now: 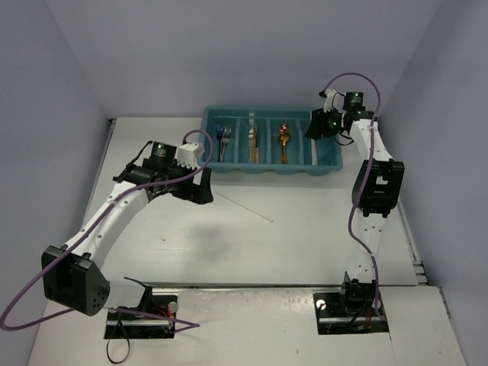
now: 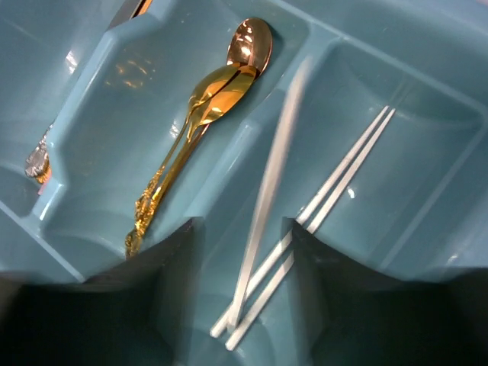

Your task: Sort the eating utensils into containers

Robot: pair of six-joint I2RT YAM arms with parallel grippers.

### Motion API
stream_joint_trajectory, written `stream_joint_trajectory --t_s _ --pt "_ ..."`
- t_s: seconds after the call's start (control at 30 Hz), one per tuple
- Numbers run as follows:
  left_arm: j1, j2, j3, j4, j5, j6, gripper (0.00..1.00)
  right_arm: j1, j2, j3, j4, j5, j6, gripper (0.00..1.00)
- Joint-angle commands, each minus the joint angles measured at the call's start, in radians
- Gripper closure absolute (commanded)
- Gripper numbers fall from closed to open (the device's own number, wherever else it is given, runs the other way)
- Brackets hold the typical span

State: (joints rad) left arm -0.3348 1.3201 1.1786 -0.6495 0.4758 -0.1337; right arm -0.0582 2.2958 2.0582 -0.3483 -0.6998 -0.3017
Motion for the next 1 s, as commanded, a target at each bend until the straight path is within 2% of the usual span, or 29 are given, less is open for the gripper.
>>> stream_joint_trajectory --t_s 0.0,0.07,0.17,0.23,0.3,0.47,0.6,0.77,0.97 --pt "0.012 0.005 0.021 0.030 0.026 -0.002 0.09 0.004 -0.027 0.054 0.011 -0.019 0.008 0.38" --pt "0.013 0.008 0.021 0.031 0.024 -0.009 0.09 0.006 -0.041 0.076 0.012 -0.025 0.036 0.33" --pt "0.013 0.010 0.020 0.031 0.023 -0.020 0.09 0.008 -0.101 0.126 0.011 -0.049 0.068 0.35" --pt "0.013 0.011 0.022 0.030 0.017 -0.024 0.09 0.018 -0.161 0.153 0.012 -0.057 0.058 0.43" --pt "0.013 0.003 0.023 0.034 0.008 -0.033 0.09 0.045 -0.252 0.122 0.011 -0.043 -0.023 0.53" --pt "0.014 -0.014 0.023 0.058 -0.015 -0.049 0.09 0.265 -0.527 -0.207 -0.051 0.113 -0.277 0.68" --pt "0.019 -0.026 0.031 0.063 -0.028 -0.065 0.09 0.451 -0.611 -0.448 -0.112 0.187 -0.332 0.73" --pt "0.067 -0.080 0.039 0.094 -0.054 -0.087 0.09 0.608 -0.605 -0.605 -0.172 0.250 -0.314 0.78" --pt "0.214 -0.129 0.083 0.163 0.010 -0.146 0.06 0.677 -0.529 -0.639 -0.202 0.303 -0.297 0.75"
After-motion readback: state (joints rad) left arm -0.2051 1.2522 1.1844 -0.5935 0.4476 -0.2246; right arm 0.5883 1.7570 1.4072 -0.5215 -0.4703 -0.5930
